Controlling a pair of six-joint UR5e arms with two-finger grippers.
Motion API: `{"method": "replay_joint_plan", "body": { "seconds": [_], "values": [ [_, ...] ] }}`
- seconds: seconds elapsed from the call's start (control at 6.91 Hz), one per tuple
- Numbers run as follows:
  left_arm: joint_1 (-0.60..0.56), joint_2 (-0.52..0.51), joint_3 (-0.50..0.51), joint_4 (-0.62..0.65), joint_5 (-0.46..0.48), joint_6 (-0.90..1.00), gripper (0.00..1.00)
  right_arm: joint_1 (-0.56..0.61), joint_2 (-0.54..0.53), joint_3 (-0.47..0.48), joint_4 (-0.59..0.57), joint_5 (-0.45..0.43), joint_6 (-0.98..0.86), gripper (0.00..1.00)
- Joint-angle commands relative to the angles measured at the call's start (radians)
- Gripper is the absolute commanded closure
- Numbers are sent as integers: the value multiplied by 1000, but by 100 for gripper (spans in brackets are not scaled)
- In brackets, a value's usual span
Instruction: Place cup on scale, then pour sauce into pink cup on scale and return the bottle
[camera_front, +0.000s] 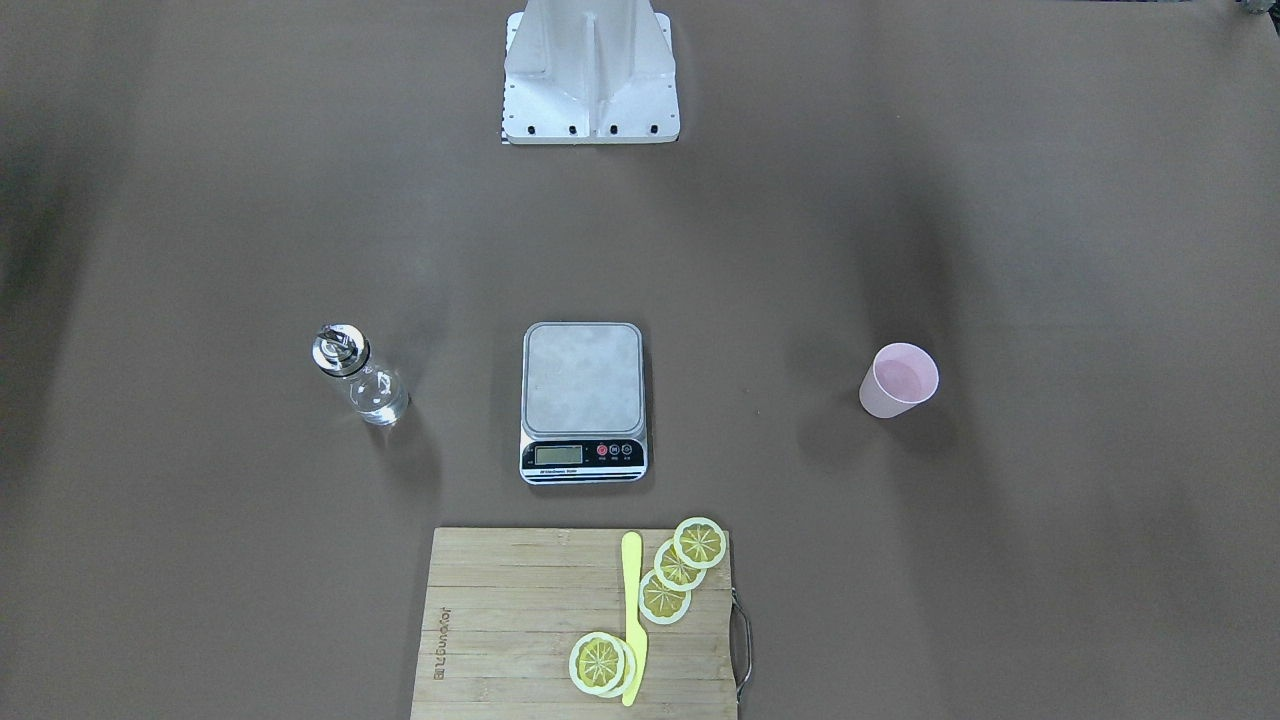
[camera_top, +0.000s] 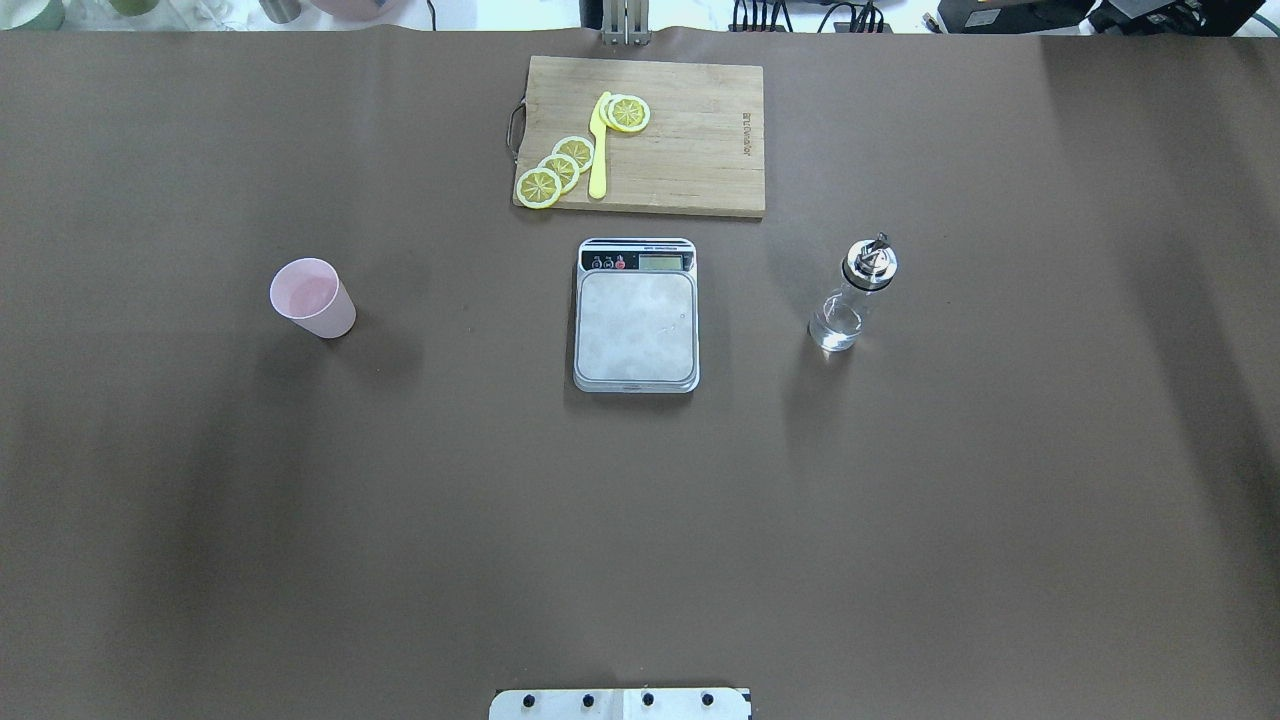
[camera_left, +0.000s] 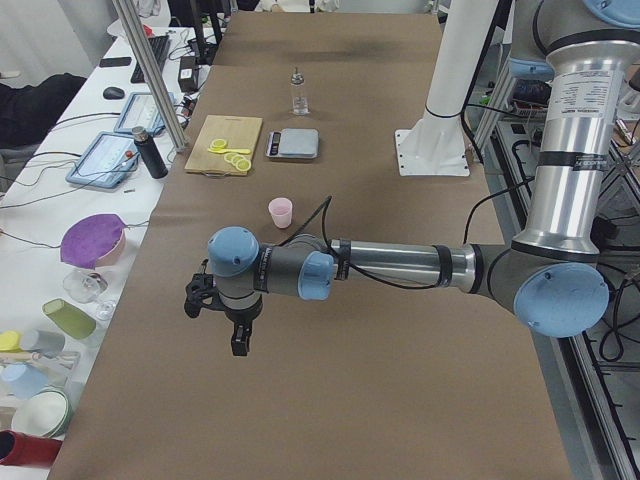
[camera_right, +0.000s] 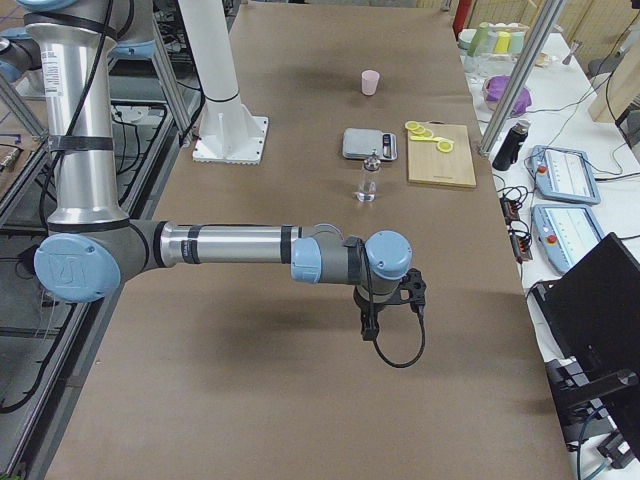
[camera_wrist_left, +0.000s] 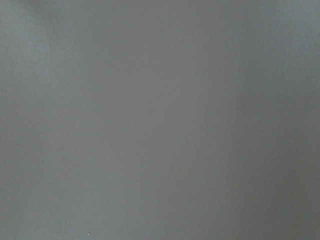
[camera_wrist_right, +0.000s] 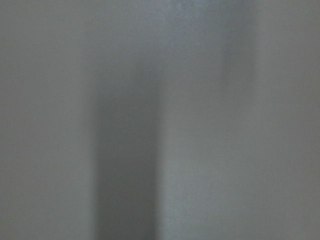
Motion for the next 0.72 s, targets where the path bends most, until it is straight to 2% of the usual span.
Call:
{"method": "replay_joint_plan", "body": {
  "seconds": [0.0, 0.14, 0.29, 0.43, 0.58],
  "values": [
    [8, -11, -19, -1, 9, 1, 2, 0, 4, 2, 5, 0, 0, 0],
    [18, -14, -48, -10, 15, -22, 2, -2, 6, 6, 8, 0, 0, 0],
    [46, -59, -87, -8, 23, -129, 2, 0, 18, 11, 5, 0, 0, 0],
    [165, -87, -129, -2, 27, -301, 2, 0, 24, 8, 3, 0, 0, 0],
    [256, -95, -167, -8, 26, -323, 2, 0, 30, 8, 3, 0, 0, 0]
  ]
}}
